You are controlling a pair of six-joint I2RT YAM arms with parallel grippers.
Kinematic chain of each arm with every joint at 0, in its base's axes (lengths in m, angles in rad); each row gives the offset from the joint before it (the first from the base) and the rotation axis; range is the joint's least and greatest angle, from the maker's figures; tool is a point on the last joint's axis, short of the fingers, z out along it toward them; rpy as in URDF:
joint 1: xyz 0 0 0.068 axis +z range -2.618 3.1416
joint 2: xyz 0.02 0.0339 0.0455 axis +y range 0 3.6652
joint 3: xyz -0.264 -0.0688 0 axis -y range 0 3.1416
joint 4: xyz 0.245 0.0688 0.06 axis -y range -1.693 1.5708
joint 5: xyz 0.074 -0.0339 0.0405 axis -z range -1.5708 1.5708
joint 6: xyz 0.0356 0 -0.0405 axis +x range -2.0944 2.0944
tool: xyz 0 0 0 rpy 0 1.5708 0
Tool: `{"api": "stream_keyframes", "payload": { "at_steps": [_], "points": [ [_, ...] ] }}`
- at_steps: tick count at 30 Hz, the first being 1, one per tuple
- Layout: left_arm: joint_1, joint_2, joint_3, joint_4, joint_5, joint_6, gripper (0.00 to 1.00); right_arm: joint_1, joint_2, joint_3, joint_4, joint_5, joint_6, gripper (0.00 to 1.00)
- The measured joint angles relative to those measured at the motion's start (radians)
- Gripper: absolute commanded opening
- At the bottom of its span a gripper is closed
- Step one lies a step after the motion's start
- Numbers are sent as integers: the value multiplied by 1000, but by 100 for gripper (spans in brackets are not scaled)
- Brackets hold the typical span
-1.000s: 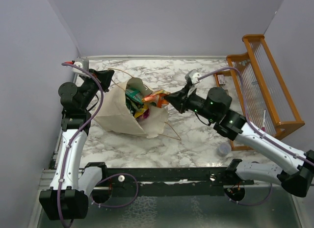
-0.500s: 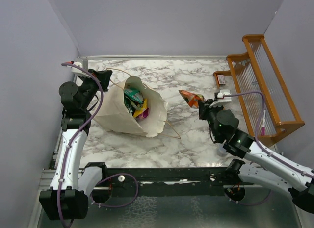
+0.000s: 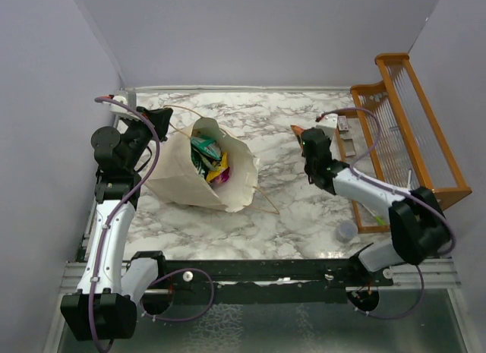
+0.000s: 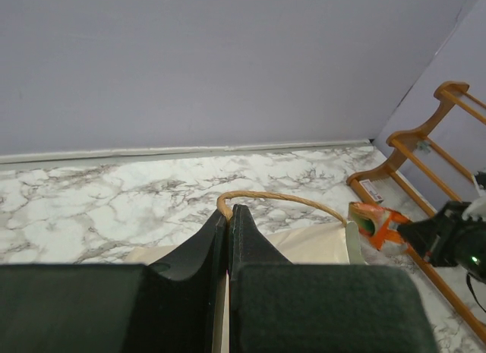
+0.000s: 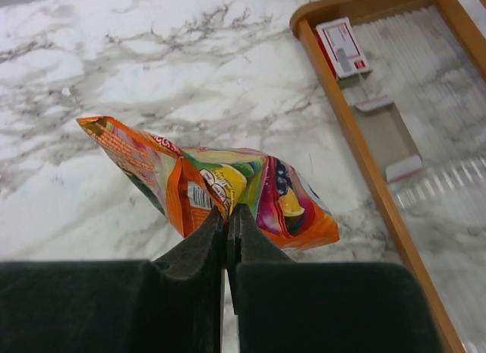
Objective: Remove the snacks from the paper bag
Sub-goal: Place the snack at the center of the board.
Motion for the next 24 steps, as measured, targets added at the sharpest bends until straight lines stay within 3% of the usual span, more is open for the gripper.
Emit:
{"api": "stream_keyframes", "payload": {
  "at_steps": [10, 13, 15, 17, 20, 24],
  "points": [
    [0, 0, -1, 0, 0, 0, 0, -117, 474, 415, 232, -20, -208, 5],
    [0, 0, -1, 0, 0, 0, 0, -129, 606, 552, 297, 0, -326, 18],
    [0, 0, -1, 0, 0, 0, 0, -129, 681, 626, 311, 11, -386, 36],
    [0, 0, -1, 0, -2, 2, 0, -130, 747, 697, 279, 16, -402, 46],
    [0, 0, -1, 0, -9, 5, 0, -130, 798, 731, 150, -28, -330, 60],
    [-1, 2, -1, 0, -10, 4, 0, -130, 756, 635, 27, -200, -192, 69]
  ]
}}
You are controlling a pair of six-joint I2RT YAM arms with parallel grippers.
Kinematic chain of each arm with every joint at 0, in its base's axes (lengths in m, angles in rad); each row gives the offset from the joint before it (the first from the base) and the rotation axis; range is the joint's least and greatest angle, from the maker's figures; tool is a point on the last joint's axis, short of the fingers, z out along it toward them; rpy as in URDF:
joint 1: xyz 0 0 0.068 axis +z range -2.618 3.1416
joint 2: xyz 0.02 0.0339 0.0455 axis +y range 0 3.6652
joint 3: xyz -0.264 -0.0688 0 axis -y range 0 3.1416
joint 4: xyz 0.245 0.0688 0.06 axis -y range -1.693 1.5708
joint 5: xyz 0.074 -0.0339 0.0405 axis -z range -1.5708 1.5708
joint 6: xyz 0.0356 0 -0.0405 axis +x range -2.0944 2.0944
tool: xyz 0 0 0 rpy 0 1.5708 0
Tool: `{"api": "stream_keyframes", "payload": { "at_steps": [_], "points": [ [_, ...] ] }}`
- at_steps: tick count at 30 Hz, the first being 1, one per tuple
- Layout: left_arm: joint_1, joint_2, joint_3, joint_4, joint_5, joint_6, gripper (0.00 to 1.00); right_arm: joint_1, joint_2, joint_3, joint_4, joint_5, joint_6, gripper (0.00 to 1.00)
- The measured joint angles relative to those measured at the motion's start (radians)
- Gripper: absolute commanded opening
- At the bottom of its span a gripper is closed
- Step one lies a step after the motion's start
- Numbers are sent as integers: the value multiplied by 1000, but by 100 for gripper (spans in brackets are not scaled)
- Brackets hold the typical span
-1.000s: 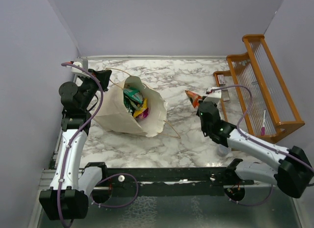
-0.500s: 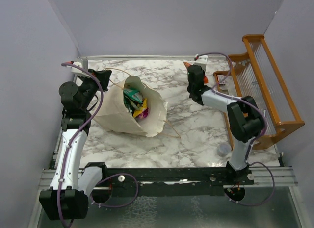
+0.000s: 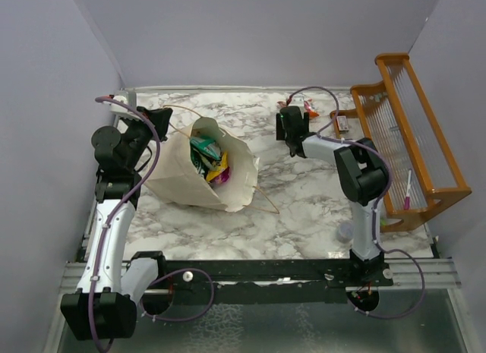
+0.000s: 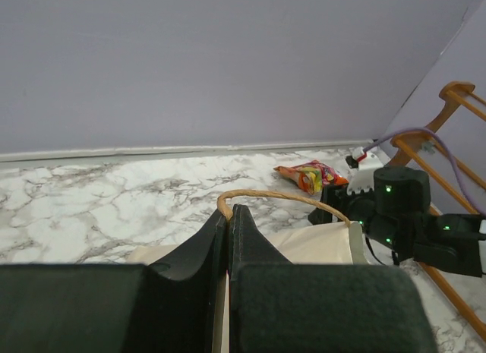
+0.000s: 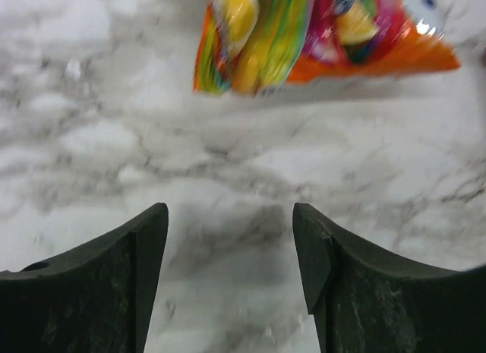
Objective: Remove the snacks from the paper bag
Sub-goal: Place the snack at the center of the board, then take out the snack from the paper bag.
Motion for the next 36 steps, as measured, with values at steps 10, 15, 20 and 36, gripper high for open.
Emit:
{"api": "stream_keyframes", "payload": {
  "at_steps": [10, 15, 20, 36],
  "points": [
    [0, 9, -3, 3, 3, 0, 0, 0, -502, -371, -65, -453, 148, 80],
    [-1, 8, -17, 20, 31, 0, 0, 0, -675, -603, -25, -657, 140, 81],
    [-10, 2, -25, 41, 58, 1, 0, 0, -835, -798, -64, -811, 98, 82],
    [-45, -44, -65, 59, 87, 63, 0, 345, -1029, -592, -29, -967, -175, 69]
  ]
}}
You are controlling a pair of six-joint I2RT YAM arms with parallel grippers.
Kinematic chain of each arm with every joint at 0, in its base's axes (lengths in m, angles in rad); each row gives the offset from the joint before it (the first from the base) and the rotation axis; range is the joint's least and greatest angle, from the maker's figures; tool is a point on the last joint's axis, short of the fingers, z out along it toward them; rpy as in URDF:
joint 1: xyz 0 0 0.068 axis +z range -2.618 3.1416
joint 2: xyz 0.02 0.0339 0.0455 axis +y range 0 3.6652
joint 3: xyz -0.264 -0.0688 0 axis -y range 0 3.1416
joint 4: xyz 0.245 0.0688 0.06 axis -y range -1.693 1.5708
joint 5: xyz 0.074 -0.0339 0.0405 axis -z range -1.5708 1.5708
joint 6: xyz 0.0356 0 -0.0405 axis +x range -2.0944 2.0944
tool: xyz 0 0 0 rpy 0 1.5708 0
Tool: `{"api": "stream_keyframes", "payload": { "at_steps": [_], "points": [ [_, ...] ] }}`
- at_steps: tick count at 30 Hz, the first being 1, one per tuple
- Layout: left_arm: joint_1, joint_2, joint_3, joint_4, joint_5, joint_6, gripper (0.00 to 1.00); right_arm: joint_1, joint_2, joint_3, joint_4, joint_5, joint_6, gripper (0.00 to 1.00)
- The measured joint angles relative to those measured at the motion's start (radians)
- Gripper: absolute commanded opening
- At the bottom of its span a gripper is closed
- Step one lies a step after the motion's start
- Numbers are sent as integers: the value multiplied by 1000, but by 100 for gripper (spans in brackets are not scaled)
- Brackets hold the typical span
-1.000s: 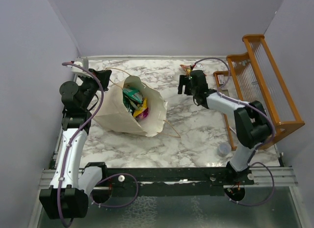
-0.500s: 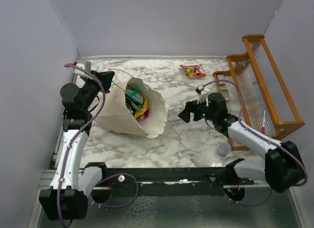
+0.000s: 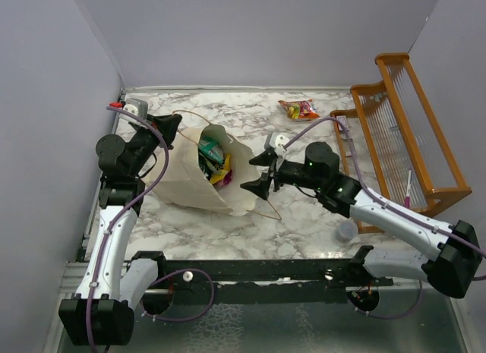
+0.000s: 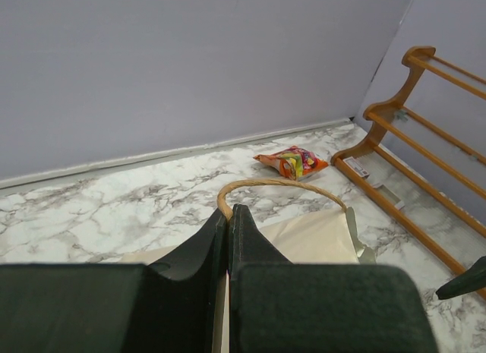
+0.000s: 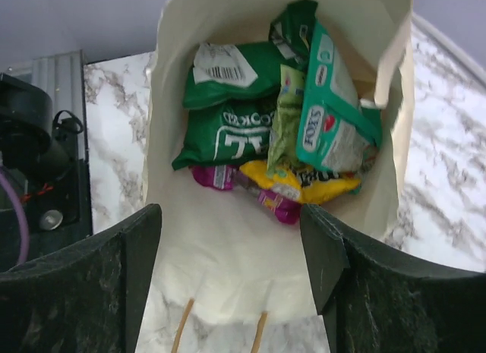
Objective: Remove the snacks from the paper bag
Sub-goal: Take out the snack from the paper bag.
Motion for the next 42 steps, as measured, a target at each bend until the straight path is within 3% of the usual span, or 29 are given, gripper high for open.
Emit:
{"api": "stream_keyframes", "payload": {
  "at_steps": [5, 12, 20, 27, 31, 37, 42],
  "points": [
    [-10, -3, 0, 1, -1, 14, 0, 84, 143, 101, 33, 24, -170, 55],
    [-11, -3, 0, 1, -6, 31, 0, 114, 376, 195, 101, 129, -336, 51],
    [-21, -3, 0, 0, -13, 47, 0, 114, 553, 324, 166, 185, -377, 42],
    [-23, -3, 0, -2, -29, 55, 0, 114, 655, 381, 182, 206, -356, 15],
    [-23, -3, 0, -4, -35, 57, 0, 114, 673, 409, 164, 217, -331, 2],
    [-24, -3, 0, -6, -49, 60, 0, 114, 649, 443, 75, 217, -269, 1],
    [-26, -7, 0, -21, -59, 61, 0, 111, 517, 369, 65, 222, -209, 1]
  ]
}}
